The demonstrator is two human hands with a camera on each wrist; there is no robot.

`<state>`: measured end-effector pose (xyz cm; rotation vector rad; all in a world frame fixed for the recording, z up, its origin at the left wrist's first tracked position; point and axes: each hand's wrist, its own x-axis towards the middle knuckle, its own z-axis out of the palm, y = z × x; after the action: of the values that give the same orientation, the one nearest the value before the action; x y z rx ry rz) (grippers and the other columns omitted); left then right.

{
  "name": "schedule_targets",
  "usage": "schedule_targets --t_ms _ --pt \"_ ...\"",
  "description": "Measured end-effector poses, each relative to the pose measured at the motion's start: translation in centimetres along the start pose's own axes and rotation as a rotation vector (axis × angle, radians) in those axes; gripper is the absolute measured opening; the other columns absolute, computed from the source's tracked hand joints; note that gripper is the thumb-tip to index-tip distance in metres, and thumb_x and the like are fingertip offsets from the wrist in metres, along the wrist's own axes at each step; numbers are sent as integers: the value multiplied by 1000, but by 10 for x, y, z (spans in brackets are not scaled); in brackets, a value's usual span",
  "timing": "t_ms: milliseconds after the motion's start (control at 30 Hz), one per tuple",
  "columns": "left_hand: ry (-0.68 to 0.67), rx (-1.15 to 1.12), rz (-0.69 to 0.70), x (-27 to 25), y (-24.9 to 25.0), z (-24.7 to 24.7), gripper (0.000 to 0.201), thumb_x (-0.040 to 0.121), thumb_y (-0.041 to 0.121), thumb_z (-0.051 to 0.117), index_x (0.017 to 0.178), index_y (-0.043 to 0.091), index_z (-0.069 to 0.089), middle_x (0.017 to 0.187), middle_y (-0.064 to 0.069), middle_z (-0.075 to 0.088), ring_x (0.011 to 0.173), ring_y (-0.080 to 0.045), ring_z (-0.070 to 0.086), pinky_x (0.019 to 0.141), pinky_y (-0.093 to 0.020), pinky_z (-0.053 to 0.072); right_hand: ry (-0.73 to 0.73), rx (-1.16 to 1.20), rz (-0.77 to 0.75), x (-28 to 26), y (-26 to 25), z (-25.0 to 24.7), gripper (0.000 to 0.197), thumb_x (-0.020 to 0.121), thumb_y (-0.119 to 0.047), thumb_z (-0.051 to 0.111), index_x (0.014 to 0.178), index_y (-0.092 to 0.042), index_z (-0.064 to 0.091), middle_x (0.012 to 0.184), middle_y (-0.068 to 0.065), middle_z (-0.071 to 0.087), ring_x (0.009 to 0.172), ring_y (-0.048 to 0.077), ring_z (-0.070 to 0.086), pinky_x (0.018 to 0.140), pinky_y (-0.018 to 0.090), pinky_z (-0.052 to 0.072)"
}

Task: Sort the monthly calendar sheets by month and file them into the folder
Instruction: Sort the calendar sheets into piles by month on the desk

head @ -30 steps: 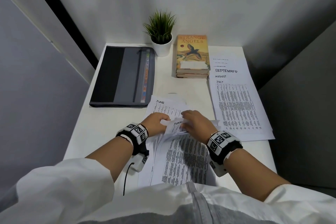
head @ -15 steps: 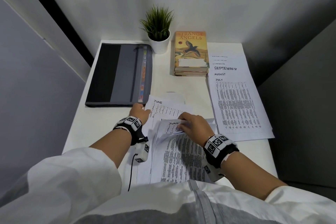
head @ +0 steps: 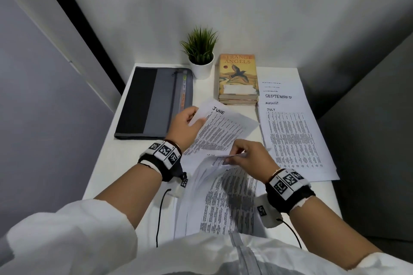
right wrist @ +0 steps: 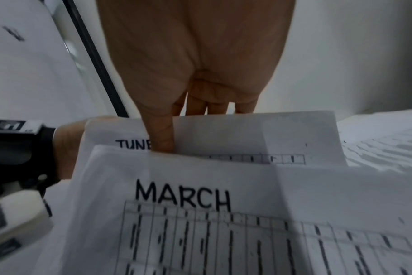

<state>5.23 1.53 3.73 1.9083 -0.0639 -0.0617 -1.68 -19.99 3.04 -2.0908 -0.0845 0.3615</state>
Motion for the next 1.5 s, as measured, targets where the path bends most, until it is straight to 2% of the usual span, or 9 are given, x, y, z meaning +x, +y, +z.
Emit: schedule_targets --t_ms 300,467,567,633,933,1100,1200,1400,1500 --pt "-21 -56 110 -9 38 -1 11 81 23 59 75 15 56 64 -2 54 61 -11 49 59 -31 39 255 -217 -225 6 -61 -47 25 70 -24 82 67 -25 57 140 -12 42 131 14 30 109 40 19" --pt "11 -141 176 -8 57 -4 10 86 25 56 77 23 61 71 10 60 66 -11 54 62 -31 44 230 -166 -193 22 -89 -63 22 77 -26 76 71 -19 57 107 -4 68 112 20 58 103 47 41" --pt "87 -158 245 -7 66 -8 20 93 46 49 82 31 57 71 11 55 65 -12 49 62 -33 41 306 -116 -221 31 -103 -74 25 79 -26 76 70 -23 53 93 -7 67 95 12 65 71 13 51" --pt "119 -135 243 -7 71 -8 16 88 59 51 86 44 54 73 15 60 64 -9 54 59 -33 48 379 -83 -265 34 -115 -81 26 79 -26 76 71 -23 52 89 -6 68 88 8 65 59 14 48" --pt "322 -209 115 23 83 -3 14 93 27 60 107 27 57 99 14 68 88 6 64 69 -9 49 934 -18 -170 48 -91 -108 74 64 -43 83 122 -25 41 123 -11 44 117 9 43 107 43 28" --pt "298 -304 58 35 80 8 18 89 20 65 101 31 58 98 14 71 93 -1 66 85 -22 55 455 461 73 62 -39 -110 46 78 -17 77 120 -14 58 113 -1 68 105 14 64 101 45 47" --pt "264 -251 75 36 72 27 25 91 25 63 114 26 55 107 10 68 101 -5 64 92 -33 54 511 504 38 70 -25 -98 17 89 -13 65 103 -21 67 103 -1 72 97 17 67 93 43 53" --pt "274 -159 94 36 40 40 43 86 50 54 123 29 44 103 14 63 98 2 62 80 -11 50 570 542 -131 75 -6 -84 23 89 -13 61 103 -30 66 108 -6 72 100 12 67 81 24 56" --pt "224 -90 3 31 15 50 20 89 43 53 105 40 41 95 2 61 88 -18 61 78 -38 54 541 618 24 78 21 -66 28 85 -4 63 103 -25 63 105 -4 71 102 17 66 83 30 55"
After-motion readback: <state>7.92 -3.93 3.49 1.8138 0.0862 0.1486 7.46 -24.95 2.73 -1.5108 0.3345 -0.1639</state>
